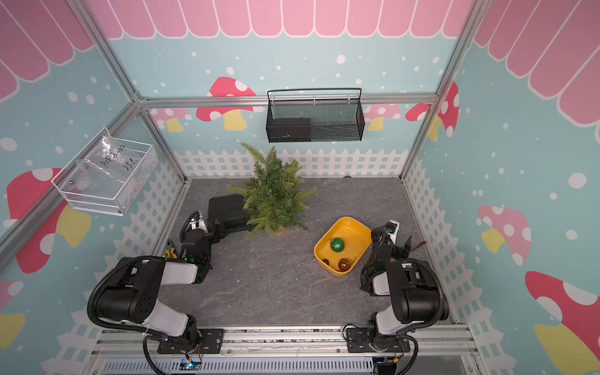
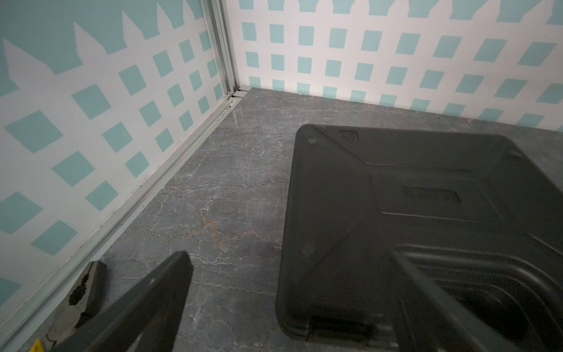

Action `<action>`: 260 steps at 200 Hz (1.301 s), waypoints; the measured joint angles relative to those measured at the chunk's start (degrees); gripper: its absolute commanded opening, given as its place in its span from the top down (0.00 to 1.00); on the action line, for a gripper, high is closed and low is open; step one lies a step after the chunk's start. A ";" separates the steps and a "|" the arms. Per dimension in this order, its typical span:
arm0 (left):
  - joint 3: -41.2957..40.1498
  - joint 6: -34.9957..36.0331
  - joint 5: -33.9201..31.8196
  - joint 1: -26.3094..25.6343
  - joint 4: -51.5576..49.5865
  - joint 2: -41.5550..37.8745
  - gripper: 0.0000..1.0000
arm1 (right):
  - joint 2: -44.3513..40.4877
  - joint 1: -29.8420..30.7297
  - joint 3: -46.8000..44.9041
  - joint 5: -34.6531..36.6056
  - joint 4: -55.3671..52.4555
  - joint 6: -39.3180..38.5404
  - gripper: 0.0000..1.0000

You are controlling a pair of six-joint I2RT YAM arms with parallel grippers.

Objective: Decorate the small christmas tree with ornaments
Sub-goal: Pick up an ornament from the container.

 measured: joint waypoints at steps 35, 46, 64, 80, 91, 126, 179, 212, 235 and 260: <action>0.00 -0.02 0.00 0.00 0.00 0.02 0.01 | 0.00 0.00 0.00 -0.57 -0.35 -0.24 0.00; 0.00 -0.02 0.00 0.00 -0.02 0.02 0.01 | 0.00 0.00 0.00 -0.68 -0.37 -0.26 0.00; 0.00 0.00 0.00 0.00 0.00 0.02 0.01 | 0.00 0.00 0.00 -0.76 -0.42 -0.26 0.01; 0.00 0.00 0.00 0.00 0.00 0.02 0.01 | 0.00 0.00 0.00 -0.92 -0.48 -0.26 0.00; 0.00 -0.02 0.00 0.00 -0.02 0.00 0.01 | 0.00 0.00 0.00 -0.96 -0.48 -0.28 0.00; 0.00 0.00 0.00 0.00 -0.02 0.00 0.01 | 0.00 0.00 0.00 -0.98 -0.50 -0.28 0.01; 0.00 0.00 0.00 0.00 0.00 0.02 0.01 | 0.00 0.00 0.00 -0.98 -0.50 -0.33 0.00; 0.00 0.00 0.00 0.00 0.00 0.00 0.01 | -0.26 0.02 0.00 -0.33 -0.72 -0.42 0.00; 0.33 -0.02 -0.55 -0.17 -3.74 -2.45 0.01 | -6.54 0.02 -0.04 2.08 -5.49 0.04 0.01; 3.41 -0.20 -3.50 -0.92 -10.27 -7.85 0.01 | -18.23 0.00 1.62 3.85 -14.05 2.51 0.00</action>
